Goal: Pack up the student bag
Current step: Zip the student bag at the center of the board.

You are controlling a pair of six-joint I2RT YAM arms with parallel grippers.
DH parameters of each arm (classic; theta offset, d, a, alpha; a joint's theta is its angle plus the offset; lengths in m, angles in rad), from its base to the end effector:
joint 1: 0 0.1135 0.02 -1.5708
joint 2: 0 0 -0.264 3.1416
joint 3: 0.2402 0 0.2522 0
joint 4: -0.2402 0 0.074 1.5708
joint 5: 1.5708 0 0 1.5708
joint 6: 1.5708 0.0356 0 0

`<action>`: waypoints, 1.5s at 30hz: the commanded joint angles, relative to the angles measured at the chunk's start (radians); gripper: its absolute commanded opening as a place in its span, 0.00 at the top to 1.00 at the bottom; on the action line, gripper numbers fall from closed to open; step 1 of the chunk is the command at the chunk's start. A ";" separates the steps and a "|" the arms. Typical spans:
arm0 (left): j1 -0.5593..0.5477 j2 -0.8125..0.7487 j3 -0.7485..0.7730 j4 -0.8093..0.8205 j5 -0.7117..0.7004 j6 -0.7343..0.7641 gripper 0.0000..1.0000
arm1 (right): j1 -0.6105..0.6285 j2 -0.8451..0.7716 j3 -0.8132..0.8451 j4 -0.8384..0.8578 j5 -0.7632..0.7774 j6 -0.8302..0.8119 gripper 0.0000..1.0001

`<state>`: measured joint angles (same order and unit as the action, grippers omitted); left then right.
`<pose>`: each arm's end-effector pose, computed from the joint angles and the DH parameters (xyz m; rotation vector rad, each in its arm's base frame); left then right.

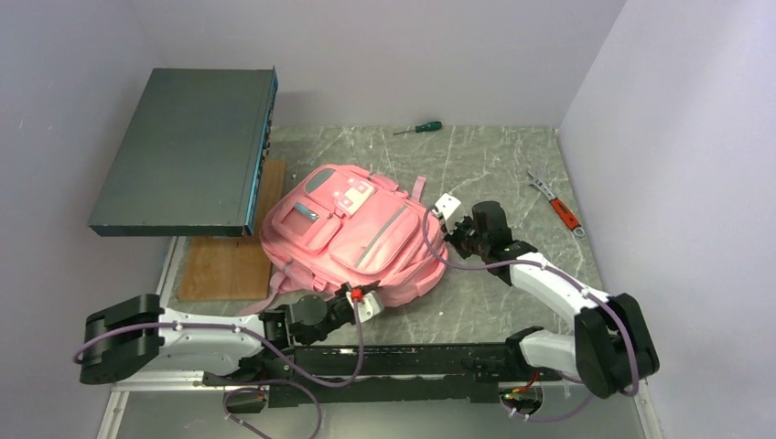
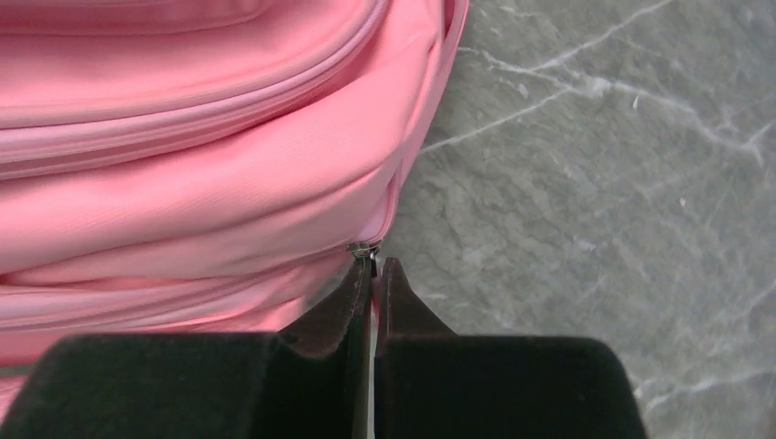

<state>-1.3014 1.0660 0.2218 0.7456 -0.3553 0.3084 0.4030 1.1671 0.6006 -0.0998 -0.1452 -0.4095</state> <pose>0.0670 -0.1960 0.1908 1.0102 1.3465 -0.4547 0.2197 0.0993 0.2079 -0.9545 2.0193 0.1588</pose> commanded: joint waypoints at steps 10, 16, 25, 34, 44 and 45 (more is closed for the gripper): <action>-0.059 -0.313 -0.075 -0.307 0.123 -0.248 0.48 | -0.125 0.215 0.168 -0.045 -0.399 -0.571 1.00; -0.076 -0.259 0.124 -0.395 0.144 -0.194 0.00 | -0.084 0.108 0.064 -0.033 -0.423 -0.596 1.00; -0.078 0.353 0.511 -0.183 -0.119 -0.002 0.01 | -0.111 0.160 0.155 -0.138 -0.501 -0.638 1.00; -0.083 0.727 0.645 0.059 -0.434 0.160 0.00 | -0.119 0.082 0.090 -0.008 -0.485 -0.527 1.00; -0.097 0.873 0.690 0.097 -0.619 0.261 0.74 | -0.135 0.059 0.105 -0.028 -0.495 -0.522 1.00; -0.099 0.835 0.674 0.064 -0.611 0.225 0.90 | -0.135 0.059 0.105 -0.036 -0.496 -0.529 1.00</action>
<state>-1.4014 1.9446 0.9192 0.8444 -0.8661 0.5430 0.2737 1.2675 0.6842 -0.1772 -0.5858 -0.9360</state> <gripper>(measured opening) 0.344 0.019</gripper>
